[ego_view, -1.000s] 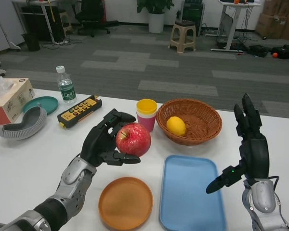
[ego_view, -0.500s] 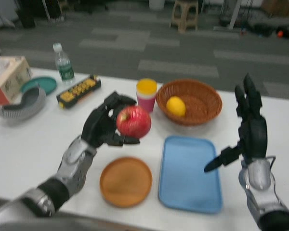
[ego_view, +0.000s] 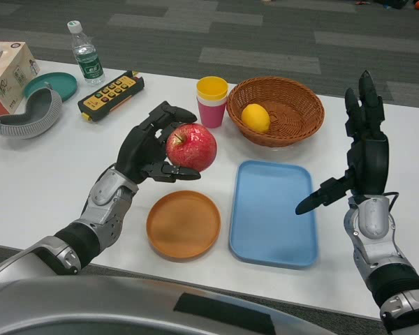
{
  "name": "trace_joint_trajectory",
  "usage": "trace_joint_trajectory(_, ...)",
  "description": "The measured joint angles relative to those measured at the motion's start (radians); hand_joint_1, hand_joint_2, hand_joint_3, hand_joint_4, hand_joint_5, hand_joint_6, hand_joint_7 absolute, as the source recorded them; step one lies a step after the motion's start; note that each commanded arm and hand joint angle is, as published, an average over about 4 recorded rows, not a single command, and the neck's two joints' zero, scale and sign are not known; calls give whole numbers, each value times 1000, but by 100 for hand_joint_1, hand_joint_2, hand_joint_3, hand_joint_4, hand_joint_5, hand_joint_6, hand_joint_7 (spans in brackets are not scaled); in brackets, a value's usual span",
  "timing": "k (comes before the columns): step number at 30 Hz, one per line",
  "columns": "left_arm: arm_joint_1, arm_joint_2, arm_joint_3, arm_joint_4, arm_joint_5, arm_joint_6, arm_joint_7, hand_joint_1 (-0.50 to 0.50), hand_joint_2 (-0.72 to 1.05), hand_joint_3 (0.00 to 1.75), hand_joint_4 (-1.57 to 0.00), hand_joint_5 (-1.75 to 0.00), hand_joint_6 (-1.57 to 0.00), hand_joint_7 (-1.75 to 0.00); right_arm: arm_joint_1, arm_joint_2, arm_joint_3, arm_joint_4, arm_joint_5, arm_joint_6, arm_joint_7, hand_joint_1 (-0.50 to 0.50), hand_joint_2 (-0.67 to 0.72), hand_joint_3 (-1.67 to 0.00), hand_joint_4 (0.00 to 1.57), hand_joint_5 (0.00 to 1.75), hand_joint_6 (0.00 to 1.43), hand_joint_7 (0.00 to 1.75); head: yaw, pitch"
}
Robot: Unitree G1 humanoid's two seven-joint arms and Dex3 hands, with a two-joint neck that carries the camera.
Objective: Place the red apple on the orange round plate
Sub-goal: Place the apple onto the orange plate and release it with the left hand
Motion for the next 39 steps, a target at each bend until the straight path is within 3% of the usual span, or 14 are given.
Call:
trace_joint_trajectory(4,0,0,-1,11,0,0,0,-17,105,9,-34,-123,-29,-112,0,0,0,1,1,0,0,-33,60,0,0,0,0,0,-1,2)
trace_joint_trajectory(19,1,2,-18,35,-3,-2,-5,-18,105,9,-34,-113,-28,-112,-1,0,0,3,2,0,0,-33,63,0,0,0,0,0,-1,41)
trace_joint_trajectory(26,5,22,-122,184,-44,-12,-23,-22,105,9,-34,-113,-26,-106,-3,-1,0,5,4,2,0,-33,60,0,0,0,0,0,2,47)
trace_joint_trajectory(39,-12,10,-279,411,-160,-7,-57,-23,105,9,-31,-113,-24,-99,-4,-2,5,5,5,3,0,-33,61,0,0,0,0,0,-1,47)
